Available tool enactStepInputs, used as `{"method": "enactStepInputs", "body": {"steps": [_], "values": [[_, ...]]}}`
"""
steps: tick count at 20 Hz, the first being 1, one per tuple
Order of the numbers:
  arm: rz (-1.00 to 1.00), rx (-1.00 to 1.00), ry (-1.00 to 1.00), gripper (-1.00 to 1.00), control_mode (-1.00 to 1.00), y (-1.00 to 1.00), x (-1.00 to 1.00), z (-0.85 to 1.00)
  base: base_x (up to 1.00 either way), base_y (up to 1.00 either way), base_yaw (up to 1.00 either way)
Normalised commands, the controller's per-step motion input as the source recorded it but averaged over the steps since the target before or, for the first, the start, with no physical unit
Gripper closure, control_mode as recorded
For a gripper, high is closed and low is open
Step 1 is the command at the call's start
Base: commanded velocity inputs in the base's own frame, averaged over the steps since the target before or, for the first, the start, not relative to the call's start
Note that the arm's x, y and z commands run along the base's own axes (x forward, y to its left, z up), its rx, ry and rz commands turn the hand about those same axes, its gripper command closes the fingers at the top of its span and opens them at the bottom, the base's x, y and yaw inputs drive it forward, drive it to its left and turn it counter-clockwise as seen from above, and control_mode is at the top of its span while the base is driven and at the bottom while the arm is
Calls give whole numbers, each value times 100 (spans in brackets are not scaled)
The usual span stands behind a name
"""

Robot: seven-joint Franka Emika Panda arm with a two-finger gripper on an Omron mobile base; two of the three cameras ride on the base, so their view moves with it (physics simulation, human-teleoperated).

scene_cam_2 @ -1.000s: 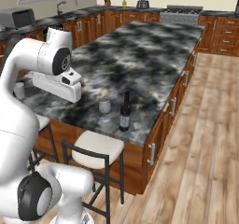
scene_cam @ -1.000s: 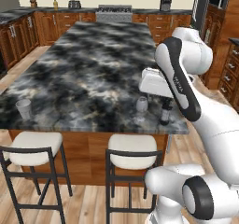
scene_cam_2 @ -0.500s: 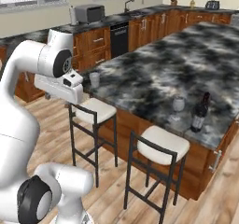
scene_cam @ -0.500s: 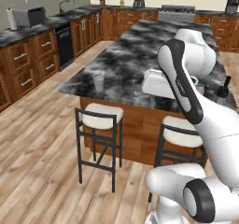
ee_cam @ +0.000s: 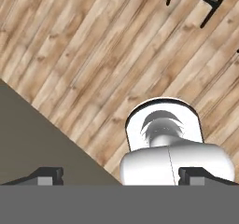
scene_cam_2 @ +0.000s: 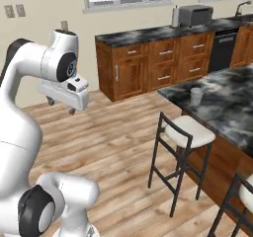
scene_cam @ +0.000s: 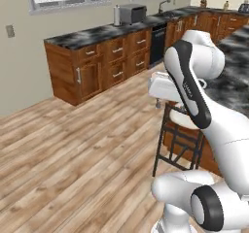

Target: There is a wine glass and glass cup on the dining counter. Place the wine bottle next to the wine glass and the juice bottle next to the glass cup.

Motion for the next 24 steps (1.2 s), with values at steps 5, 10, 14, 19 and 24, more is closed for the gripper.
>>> {"method": "enactStepInputs", "body": {"steps": [5,10,14,19,24], "values": [[0,0,0,-100,100,0,0,0,2,81,61],[0,0,0,-100,100,0,0,0,26,62,60],[0,0,0,-100,100,0,0,0,73,31,51],[0,0,0,-100,100,0,0,0,81,30,45],[0,0,0,-100,100,0,0,0,91,35,32]]}}
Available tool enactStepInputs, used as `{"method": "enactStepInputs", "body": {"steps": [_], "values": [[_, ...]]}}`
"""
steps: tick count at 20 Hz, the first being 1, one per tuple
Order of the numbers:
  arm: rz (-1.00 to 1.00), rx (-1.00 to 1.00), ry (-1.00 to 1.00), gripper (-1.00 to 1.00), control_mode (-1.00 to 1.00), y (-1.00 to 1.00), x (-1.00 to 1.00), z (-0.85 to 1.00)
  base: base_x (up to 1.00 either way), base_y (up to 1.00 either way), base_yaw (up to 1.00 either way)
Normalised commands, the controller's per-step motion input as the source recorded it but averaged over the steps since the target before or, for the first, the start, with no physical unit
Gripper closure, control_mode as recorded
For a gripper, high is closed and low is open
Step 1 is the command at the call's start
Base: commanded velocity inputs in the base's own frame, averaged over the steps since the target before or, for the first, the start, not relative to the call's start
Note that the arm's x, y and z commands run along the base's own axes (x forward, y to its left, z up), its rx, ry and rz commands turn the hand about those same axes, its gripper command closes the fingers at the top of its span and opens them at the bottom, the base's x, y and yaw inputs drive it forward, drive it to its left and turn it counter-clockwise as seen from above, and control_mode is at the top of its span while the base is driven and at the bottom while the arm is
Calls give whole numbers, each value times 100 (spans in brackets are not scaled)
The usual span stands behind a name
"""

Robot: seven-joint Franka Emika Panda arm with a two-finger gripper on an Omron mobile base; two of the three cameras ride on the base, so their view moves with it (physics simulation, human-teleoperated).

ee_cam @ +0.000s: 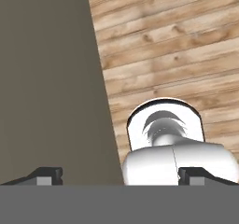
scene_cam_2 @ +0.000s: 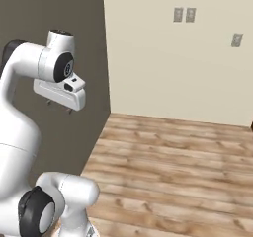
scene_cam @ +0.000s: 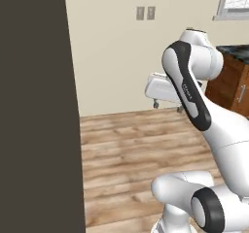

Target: There is a wine glass and glass cup on the dining counter. Place the wine bottle next to the wine glass and the juice bottle next to the glass cup.

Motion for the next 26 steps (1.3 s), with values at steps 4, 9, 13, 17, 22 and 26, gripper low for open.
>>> {"method": "enactStepInputs", "body": {"steps": [4,9,13,17,22,26], "values": [[0,0,0,-100,100,0,0,0,97,44,22],[0,0,0,-100,100,0,0,0,100,57,14],[0,0,0,-100,100,0,0,0,100,25,5],[0,0,0,-100,100,0,0,0,100,-55,-12],[0,0,0,-100,100,0,0,0,57,-84,-52],[0,0,0,-100,100,0,0,0,16,-72,-69]]}}
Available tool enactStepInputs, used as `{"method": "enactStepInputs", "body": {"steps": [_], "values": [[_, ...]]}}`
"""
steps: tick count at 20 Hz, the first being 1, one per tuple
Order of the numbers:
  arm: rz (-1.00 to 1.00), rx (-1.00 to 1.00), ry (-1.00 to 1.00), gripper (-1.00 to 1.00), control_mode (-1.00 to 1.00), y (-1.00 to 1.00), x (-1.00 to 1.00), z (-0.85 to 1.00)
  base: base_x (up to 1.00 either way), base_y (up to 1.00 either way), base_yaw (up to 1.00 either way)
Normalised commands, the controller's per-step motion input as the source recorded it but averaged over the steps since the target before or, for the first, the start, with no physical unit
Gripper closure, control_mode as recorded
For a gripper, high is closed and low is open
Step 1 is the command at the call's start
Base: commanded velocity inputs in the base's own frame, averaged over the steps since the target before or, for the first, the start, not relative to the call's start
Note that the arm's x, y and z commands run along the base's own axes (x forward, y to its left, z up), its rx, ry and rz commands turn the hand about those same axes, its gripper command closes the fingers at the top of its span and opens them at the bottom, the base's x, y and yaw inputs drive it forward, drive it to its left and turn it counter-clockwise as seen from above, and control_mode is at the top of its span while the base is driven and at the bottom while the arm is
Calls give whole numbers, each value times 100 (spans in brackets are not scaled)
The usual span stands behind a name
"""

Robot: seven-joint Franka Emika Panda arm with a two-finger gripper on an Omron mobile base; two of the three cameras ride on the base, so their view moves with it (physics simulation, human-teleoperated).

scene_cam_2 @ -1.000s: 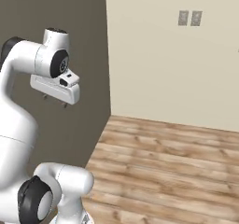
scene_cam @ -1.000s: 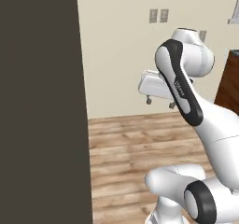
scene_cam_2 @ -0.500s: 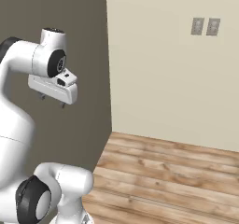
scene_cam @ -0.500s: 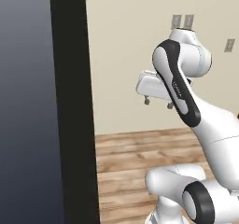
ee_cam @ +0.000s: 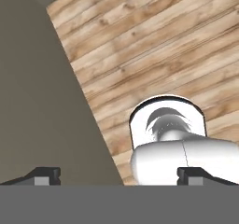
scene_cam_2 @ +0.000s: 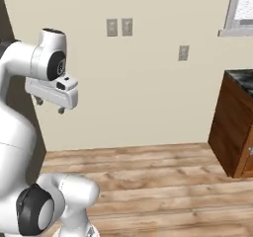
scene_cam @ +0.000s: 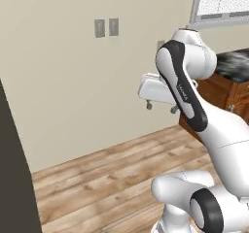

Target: There is a wine glass and glass cup on the dining counter. Place the wine bottle next to the wine glass and the juice bottle next to the glass cup.

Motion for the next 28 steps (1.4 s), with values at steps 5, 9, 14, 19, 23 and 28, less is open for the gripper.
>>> {"method": "enactStepInputs", "body": {"steps": [5,9,14,19,23,28], "values": [[0,0,0,-100,100,0,0,0,15,-47,-73],[0,0,0,-100,100,0,0,0,43,-21,-68],[0,0,0,-100,100,0,0,0,53,-4,-64],[0,0,0,-100,100,0,0,0,70,0,-57],[0,0,0,-100,100,0,0,0,94,0,-50],[0,0,0,-100,100,0,0,0,100,0,-42]]}}
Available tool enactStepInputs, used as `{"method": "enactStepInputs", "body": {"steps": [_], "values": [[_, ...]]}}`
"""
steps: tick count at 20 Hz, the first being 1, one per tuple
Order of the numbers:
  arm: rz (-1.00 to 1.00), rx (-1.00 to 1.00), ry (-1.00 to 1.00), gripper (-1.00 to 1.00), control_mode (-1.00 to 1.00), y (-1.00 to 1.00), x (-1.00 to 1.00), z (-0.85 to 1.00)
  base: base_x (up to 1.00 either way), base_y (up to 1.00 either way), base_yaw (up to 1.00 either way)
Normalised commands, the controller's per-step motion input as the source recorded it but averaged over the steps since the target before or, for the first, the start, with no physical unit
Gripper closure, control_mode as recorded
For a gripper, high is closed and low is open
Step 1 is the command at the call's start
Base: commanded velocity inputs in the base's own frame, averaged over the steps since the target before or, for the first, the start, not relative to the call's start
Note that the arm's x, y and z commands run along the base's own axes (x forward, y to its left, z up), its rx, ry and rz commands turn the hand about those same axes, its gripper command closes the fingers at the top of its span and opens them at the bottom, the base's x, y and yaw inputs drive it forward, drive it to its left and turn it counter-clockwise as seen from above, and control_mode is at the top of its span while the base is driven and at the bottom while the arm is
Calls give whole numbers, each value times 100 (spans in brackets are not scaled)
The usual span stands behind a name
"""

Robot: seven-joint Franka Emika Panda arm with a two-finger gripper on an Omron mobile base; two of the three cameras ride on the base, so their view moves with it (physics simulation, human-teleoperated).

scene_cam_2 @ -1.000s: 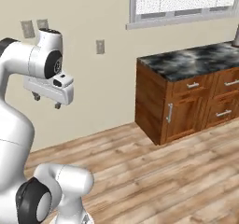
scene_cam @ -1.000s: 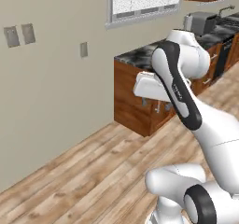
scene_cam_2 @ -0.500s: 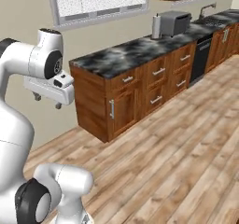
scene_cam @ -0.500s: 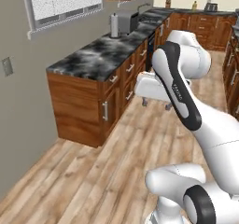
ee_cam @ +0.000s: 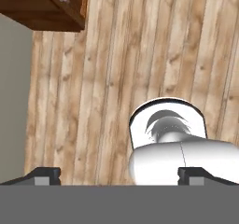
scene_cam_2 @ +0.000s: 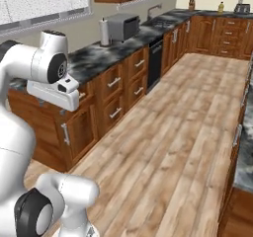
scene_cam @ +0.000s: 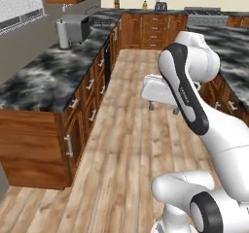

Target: There is a wine glass and glass cup on the dining counter. Place the wine bottle next to the wine glass and the juice bottle next to the glass cup.

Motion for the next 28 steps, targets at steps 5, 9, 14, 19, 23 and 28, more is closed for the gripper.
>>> {"method": "enactStepInputs", "body": {"steps": [5,9,14,19,23,28], "values": [[0,0,0,-100,100,0,0,0,100,0,-37],[0,0,0,-100,100,0,0,0,100,0,-30],[0,0,0,-100,100,0,0,0,100,6,-31],[0,0,0,-100,100,0,0,0,100,7,-31],[0,0,0,-100,100,0,0,0,100,7,-24],[0,0,0,-100,100,0,0,0,74,0,-14]]}}
